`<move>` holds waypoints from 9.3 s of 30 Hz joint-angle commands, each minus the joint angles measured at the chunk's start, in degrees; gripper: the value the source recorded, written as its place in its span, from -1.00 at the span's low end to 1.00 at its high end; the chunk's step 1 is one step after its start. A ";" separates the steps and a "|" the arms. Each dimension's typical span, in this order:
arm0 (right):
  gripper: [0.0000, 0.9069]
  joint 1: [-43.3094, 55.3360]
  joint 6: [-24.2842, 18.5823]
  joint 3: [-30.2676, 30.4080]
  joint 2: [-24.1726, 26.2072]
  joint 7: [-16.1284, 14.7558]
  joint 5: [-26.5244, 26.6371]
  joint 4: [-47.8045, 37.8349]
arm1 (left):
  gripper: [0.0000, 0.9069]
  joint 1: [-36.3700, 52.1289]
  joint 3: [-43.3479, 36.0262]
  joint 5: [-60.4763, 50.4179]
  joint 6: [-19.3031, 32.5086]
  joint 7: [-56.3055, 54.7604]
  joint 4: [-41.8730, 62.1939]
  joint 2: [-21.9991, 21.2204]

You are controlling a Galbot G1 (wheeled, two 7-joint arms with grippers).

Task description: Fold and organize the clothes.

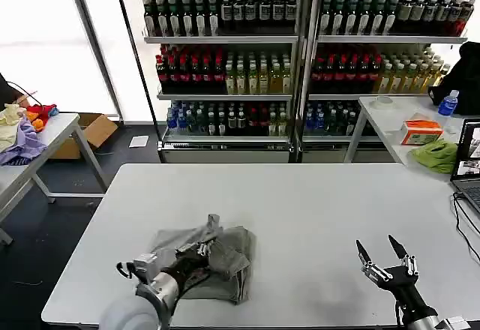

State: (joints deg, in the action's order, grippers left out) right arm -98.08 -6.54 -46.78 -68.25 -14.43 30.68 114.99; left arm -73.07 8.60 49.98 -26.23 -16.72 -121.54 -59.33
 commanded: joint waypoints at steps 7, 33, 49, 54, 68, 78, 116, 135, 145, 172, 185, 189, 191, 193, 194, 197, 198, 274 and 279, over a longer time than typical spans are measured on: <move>1.00 -0.12 0.22 1.02 -0.84 -0.20 -0.52 0.29 | 1.00 2.78 -2.98 -3.45 0.01 1.73 -0.81 -5.93; 1.00 1.71 0.17 2.16 1.19 0.09 0.67 -0.67 | 1.00 -18.20 25.34 -12.76 1.90 10.59 4.14 -4.24; 1.00 1.24 -0.17 1.28 0.91 -0.14 0.63 -1.18 | -0.36 -13.07 19.23 -12.34 1.68 10.72 9.66 -6.93; 1.00 1.41 -0.14 1.37 0.68 -0.17 0.65 -0.90 | -0.89 -13.02 18.44 -11.23 1.96 8.52 9.42 -7.78; 1.00 1.53 -0.11 1.08 0.70 -0.14 0.67 -0.86 | -1.00 -13.29 19.80 -8.67 6.40 3.58 5.42 -10.69; 1.00 2.38 -0.26 1.12 1.06 0.01 1.25 -1.84 | -1.00 -17.38 46.28 1.71 4.30 9.65 2.46 0.43; 1.00 0.07 2.43 4.07 -2.21 2.58 -3.33 1.95 | 1.00 18.12 -21.23 2.93 2.40 -11.67 14.53 -15.90; 1.00 20.53 23.09 31.59 0.42 14.79 5.43 -2.68 | 1.00 3.21 11.91 -7.37 5.28 4.83 -2.90 -1.85; 1.00 33.77 28.47 45.50 -3.84 22.50 18.14 -12.94 | 1.00 -6.09 25.73 -11.64 7.49 8.09 -4.82 -4.20; -1.00 28.96 26.91 33.55 2.48 19.39 20.03 -5.52 | 1.00 -7.33 24.78 -10.18 6.96 7.21 -6.39 -5.83; -1.00 24.92 28.11 23.42 12.12 16.43 16.04 -5.47 | 1.00 -7.29 23.64 -10.22 6.60 7.24 -6.04 -6.65; -0.80 24.84 29.80 22.93 13.20 17.17 13.49 -6.79 | 1.00 -7.08 23.18 -10.24 6.37 7.14 -5.82 -6.69; 1.00 24.99 30.80 23.68 13.06 17.83 12.00 -6.02 | 1.00 -6.88 22.93 -10.38 6.16 7.16 -5.40 -6.77; 1.00 24.95 30.68 23.69 12.21 18.74 9.45 -5.11 | 1.00 -6.69 22.76 -10.57 6.00 7.20 -5.32 -6.82; 1.00 24.83 31.25 23.50 11.86 20.56 8.18 -4.46 | 1.00 -6.63 22.65 -10.56 5.97 7.21 -5.42 -6.84; 1.00 23.03 31.83 21.73 11.19 23.91 6.16 -1.57 | 1.00 -6.67 22.58 -10.62 5.91 7.33 -5.69 -6.81; 1.00 22.35 31.60 21.01 11.12 24.22 5.89 -0.91 | 1.00 -6.67 22.62 -10.70 5.78 7.27 -5.76 -6.81; 1.00 6.11 8.84 -5.99 0.59 3.89 2.75 1.52 | 1.00 -15.30 26.95 -14.89 10.85 13.31 -5.62 -7.66; 1.00 5.38 8.72 -5.31 -0.07 4.23 1.81 1.43 | 1.00 -16.28 28.47 -14.19 10.93 13.71 -5.95 -7.12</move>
State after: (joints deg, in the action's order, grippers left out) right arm -90.29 3.49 -50.10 -67.54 -8.57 33.62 116.25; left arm -88.30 35.55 35.45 -15.49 -3.31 -127.13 -66.68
